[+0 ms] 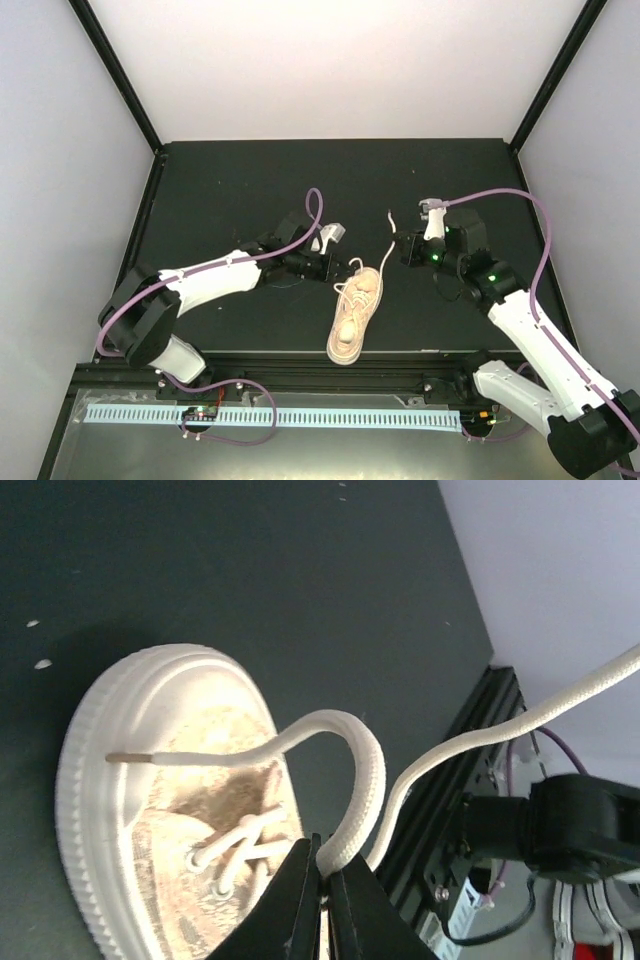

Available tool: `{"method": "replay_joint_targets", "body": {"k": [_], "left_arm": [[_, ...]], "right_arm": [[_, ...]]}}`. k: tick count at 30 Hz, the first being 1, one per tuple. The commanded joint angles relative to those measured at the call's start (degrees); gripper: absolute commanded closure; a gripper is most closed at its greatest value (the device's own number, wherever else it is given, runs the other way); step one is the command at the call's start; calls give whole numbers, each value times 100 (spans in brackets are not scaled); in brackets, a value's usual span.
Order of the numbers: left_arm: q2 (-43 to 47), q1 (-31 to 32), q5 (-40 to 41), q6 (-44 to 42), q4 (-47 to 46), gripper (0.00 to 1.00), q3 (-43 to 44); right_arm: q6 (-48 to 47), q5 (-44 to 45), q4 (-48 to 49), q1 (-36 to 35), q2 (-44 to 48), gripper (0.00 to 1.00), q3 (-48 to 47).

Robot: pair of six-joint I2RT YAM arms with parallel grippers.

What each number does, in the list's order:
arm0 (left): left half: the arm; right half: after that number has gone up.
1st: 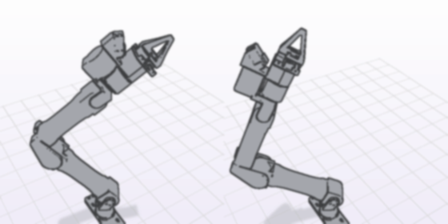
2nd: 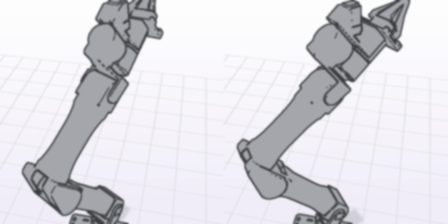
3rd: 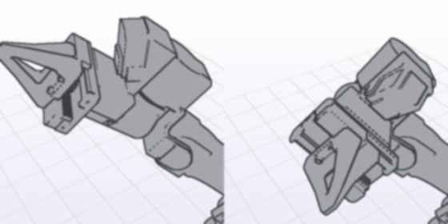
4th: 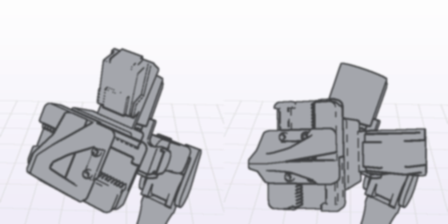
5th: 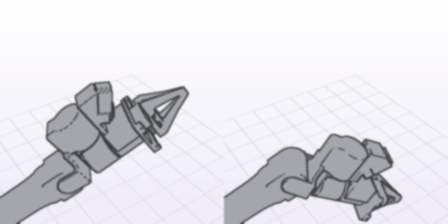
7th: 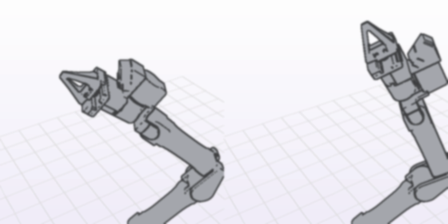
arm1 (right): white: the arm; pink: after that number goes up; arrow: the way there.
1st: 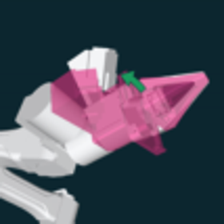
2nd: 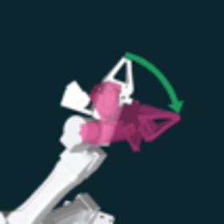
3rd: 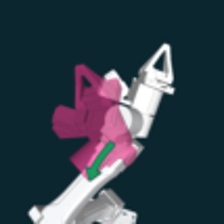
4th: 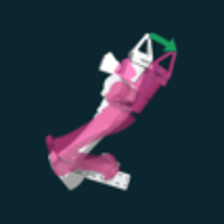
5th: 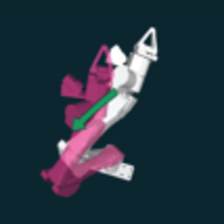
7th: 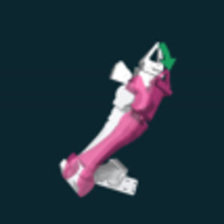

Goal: Tie the shoes

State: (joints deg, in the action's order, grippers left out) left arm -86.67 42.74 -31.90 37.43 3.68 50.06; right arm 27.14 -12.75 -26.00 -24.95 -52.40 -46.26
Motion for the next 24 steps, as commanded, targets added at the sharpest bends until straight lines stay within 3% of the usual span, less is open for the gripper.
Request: {"method": "replay_joint_targets", "body": {"k": [1,9,24], "left_arm": [[-60,12,-651,-463,-28,96,303],[-120,100,-1056,-1164,342,94,670],[-498,251,-1406,-1265,214,89,1004]], "right_arm": [[203,-879,674,-10,109,98,-242],[118,-1357,1001,-18,-302,98,-593],[19,-1480,1027,-27,-458,98,-568]]}}
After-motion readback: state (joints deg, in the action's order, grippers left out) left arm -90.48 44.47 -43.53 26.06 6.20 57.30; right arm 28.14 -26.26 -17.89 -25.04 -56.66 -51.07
